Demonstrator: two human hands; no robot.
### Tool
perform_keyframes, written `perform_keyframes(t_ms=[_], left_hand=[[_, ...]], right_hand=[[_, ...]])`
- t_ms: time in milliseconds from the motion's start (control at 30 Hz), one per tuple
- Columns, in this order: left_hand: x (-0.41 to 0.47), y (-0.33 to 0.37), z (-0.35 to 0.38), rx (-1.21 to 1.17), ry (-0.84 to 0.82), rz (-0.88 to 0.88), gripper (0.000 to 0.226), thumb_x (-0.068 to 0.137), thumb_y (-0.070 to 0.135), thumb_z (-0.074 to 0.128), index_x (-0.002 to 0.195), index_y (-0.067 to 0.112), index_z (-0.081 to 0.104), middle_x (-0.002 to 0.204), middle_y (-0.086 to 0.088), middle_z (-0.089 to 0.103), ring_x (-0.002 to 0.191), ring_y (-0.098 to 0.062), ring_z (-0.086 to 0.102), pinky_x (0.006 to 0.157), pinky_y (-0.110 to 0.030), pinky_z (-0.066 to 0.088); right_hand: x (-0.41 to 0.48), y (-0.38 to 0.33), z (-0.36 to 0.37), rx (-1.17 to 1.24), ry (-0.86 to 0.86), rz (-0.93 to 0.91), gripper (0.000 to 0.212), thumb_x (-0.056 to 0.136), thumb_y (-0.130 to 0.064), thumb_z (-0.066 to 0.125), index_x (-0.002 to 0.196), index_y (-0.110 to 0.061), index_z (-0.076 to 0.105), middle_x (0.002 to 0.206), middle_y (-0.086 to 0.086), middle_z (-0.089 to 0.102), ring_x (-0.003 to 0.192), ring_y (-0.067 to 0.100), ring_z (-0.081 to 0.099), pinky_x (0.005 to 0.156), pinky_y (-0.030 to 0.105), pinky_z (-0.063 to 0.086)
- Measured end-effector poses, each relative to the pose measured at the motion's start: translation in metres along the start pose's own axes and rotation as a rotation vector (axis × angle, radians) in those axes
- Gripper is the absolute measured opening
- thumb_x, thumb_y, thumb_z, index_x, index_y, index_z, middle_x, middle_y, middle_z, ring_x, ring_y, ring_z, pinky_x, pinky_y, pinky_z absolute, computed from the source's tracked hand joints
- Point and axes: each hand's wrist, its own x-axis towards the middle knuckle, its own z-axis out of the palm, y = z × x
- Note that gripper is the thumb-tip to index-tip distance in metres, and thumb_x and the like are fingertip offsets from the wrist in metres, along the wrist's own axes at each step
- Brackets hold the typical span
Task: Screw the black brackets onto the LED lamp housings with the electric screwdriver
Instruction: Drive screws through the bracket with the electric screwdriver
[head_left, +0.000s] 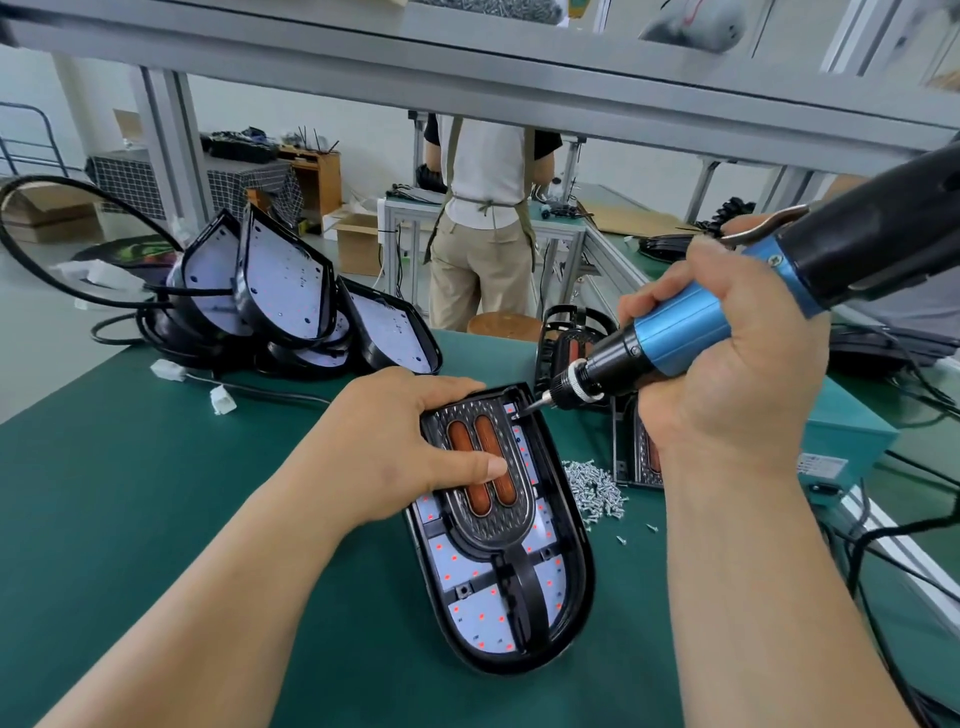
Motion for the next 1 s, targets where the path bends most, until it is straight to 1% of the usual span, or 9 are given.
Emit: perform_keyframes(t_ms=[133,267,400,467,567,700,833,933,1000], left_hand=[[0.002,0.001,0.0,0.02,-0.003,0.001,0.057,0.06,0.057,0.085,0.112,0.061,0.062,0.096,0.016,0.059,0.091,0.006,0.056,0.075,-0.005,0.039],[0.01,0.005,0.001,-0.019,-0.093,0.016,0.044,0.064,0.048,0.087,0.1,0.059,0.063,0.08,0.015,0.071,0.062,0.003,0.062,0.058,-0.013,0.047],[0.027,-0.001,0.005,-0.06,-0.228,-0.071,0.032,0.07,0.041,0.086,0.1,0.036,0.075,0.087,0.009,0.076,0.082,-0.011,0.069,0.08,-0.025,0.055],[0.033,-0.008,0.007,-0.081,-0.287,-0.117,0.03,0.071,0.041,0.086,0.099,0.035,0.076,0.09,0.005,0.076,0.09,-0.016,0.07,0.09,-0.031,0.055],[0.038,-0.018,0.013,-0.073,-0.44,-0.126,0.025,0.073,0.044,0.084,0.096,0.036,0.076,0.091,0.002,0.077,0.094,-0.022,0.069,0.099,-0.041,0.052],[0.039,-0.025,0.018,-0.164,-0.553,-0.177,0.048,0.057,0.061,0.078,0.098,0.036,0.076,0.1,-0.016,0.073,0.08,-0.023,0.057,0.095,-0.049,0.049],[0.039,-0.029,0.018,-0.223,-0.573,-0.183,0.034,0.068,0.05,0.082,0.099,0.035,0.076,0.093,-0.011,0.076,0.079,-0.02,0.055,0.08,-0.038,0.042],[0.041,-0.031,0.02,-0.23,-0.552,-0.193,0.028,0.072,0.041,0.085,0.098,0.037,0.077,0.094,-0.004,0.077,0.084,-0.019,0.063,0.096,-0.045,0.05],[0.041,-0.031,0.021,-0.215,-0.547,-0.205,0.035,0.064,0.049,0.085,0.098,0.042,0.076,0.095,-0.005,0.077,0.085,-0.022,0.062,0.096,-0.045,0.05]], right_hand=[[-0.002,0.002,0.004,-0.011,-0.03,-0.016,0.018,0.073,-0.001,0.066,0.078,-0.017,0.058,0.057,0.006,0.048,0.049,0.024,0.051,0.059,0.035,0.049],[-0.004,0.004,0.007,-0.102,-0.167,-0.079,0.021,0.069,-0.003,0.071,0.079,-0.019,0.062,0.058,0.004,0.052,0.049,0.024,0.053,0.056,0.031,0.05],[-0.006,0.019,0.003,-0.182,-0.078,-0.031,0.019,0.07,-0.005,0.07,0.076,-0.02,0.062,0.064,0.01,0.051,0.051,0.024,0.053,0.054,0.029,0.048],[-0.005,0.026,-0.003,-0.199,-0.004,0.011,0.021,0.069,-0.007,0.07,0.083,-0.013,0.056,0.069,0.015,0.049,0.053,0.025,0.051,0.055,0.03,0.048],[0.0,0.036,-0.012,-0.213,0.04,0.071,0.024,0.069,-0.008,0.07,0.086,-0.013,0.053,0.058,0.006,0.05,0.052,0.024,0.049,0.055,0.03,0.048],[0.001,0.046,-0.017,-0.237,0.044,0.098,0.024,0.069,-0.008,0.072,0.084,-0.014,0.054,0.059,0.004,0.049,0.051,0.021,0.048,0.053,0.029,0.048],[0.002,0.046,-0.018,-0.239,0.019,0.104,0.022,0.07,-0.009,0.072,0.083,-0.015,0.055,0.057,0.002,0.051,0.051,0.019,0.051,0.053,0.029,0.049],[0.0,0.046,-0.016,-0.259,-0.01,0.096,0.02,0.071,-0.009,0.072,0.078,-0.018,0.056,0.055,0.004,0.05,0.051,0.021,0.049,0.051,0.028,0.048],[-0.003,0.046,-0.012,-0.271,-0.035,0.085,0.02,0.071,-0.01,0.072,0.072,-0.025,0.059,0.055,0.003,0.05,0.049,0.021,0.049,0.051,0.027,0.047]])
